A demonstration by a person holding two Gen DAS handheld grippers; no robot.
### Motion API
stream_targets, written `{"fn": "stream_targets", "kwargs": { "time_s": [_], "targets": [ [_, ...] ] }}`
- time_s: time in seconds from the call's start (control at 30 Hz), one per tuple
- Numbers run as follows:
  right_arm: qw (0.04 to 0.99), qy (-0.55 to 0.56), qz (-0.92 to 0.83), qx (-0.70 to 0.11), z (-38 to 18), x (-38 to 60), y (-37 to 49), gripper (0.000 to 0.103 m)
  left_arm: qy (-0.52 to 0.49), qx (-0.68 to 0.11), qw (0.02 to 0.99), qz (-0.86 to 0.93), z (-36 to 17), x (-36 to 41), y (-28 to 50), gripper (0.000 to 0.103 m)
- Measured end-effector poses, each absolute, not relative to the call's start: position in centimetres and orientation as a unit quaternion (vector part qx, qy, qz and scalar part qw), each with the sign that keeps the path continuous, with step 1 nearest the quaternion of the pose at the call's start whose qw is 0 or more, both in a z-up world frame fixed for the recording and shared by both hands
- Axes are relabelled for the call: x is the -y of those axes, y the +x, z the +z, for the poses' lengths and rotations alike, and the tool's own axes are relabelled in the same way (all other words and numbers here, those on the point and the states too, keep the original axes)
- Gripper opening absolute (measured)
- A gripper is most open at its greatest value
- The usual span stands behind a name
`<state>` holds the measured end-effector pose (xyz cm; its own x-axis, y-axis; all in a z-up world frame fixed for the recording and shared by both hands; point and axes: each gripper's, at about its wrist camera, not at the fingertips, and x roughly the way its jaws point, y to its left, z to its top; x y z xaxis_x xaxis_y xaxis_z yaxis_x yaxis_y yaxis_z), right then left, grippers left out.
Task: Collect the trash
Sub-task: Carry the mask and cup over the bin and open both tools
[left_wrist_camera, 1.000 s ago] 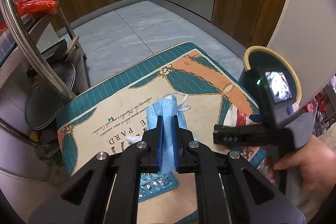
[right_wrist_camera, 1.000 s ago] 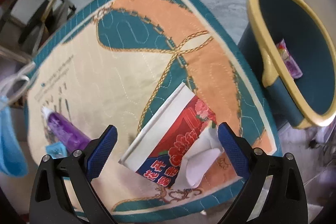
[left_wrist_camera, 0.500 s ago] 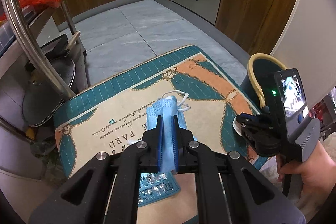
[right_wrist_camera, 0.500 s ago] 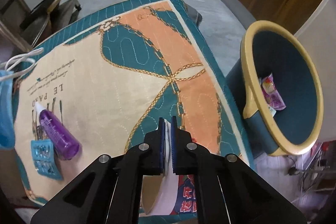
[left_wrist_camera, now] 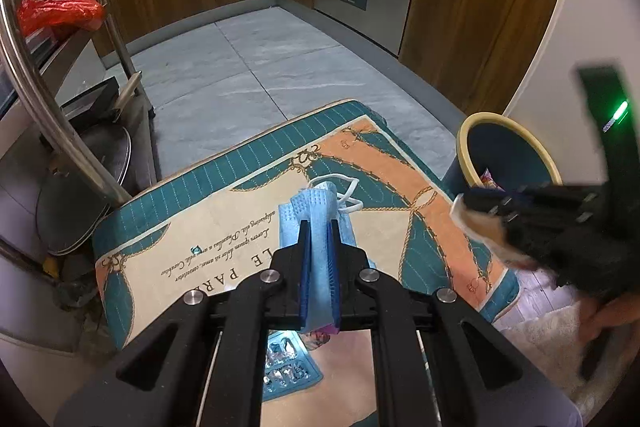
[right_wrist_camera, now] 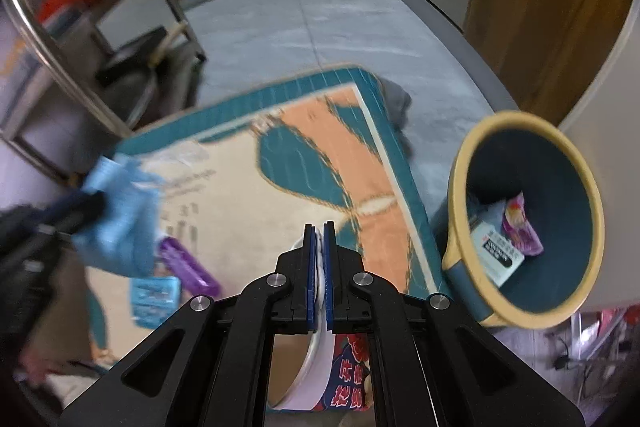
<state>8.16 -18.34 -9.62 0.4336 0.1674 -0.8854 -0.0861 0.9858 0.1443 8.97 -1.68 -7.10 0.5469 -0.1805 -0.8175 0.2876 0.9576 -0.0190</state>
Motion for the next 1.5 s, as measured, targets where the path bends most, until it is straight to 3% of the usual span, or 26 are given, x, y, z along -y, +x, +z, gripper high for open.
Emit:
{"fn": "stream_targets", "kwargs": {
  "time_s": [0.27, 0.47, 0.6, 1.07, 1.5],
  "targets": [
    [0.869, 0.015, 0.082, -0.488, -4.7, 24.1, 9.0, 0.005, 0.073, -0.452, 0.876, -0.152, -7.1, 4.3, 9.5, 0.008],
    [0.856, 0.109, 0.047, -0.503, -6.9, 30.6, 9.5, 0.005, 0.082, -0.453, 0.872, -0.169, -7.5, 7.6, 10.2, 0.008],
    [0.868, 0.073, 0.024, -0.490, -6.9, 32.5, 9.5, 0.005, 0.094, -0.450, 0.867, -0.192, -7.8, 10.9, 10.7, 0.008],
    [0.843, 0.119, -0.026, -0.523, -10.3, 40.8, 9.6, 0.005, 0.138, -0.444, 0.839, -0.282, -11.1, 24.3, 10.9, 0.008],
    [0.832, 0.142, -0.051, -0.534, -11.8, 43.6, 9.6, 0.005, 0.125, -0.449, 0.834, -0.294, -13.9, 29.2, 11.7, 0.008]
  ]
}}
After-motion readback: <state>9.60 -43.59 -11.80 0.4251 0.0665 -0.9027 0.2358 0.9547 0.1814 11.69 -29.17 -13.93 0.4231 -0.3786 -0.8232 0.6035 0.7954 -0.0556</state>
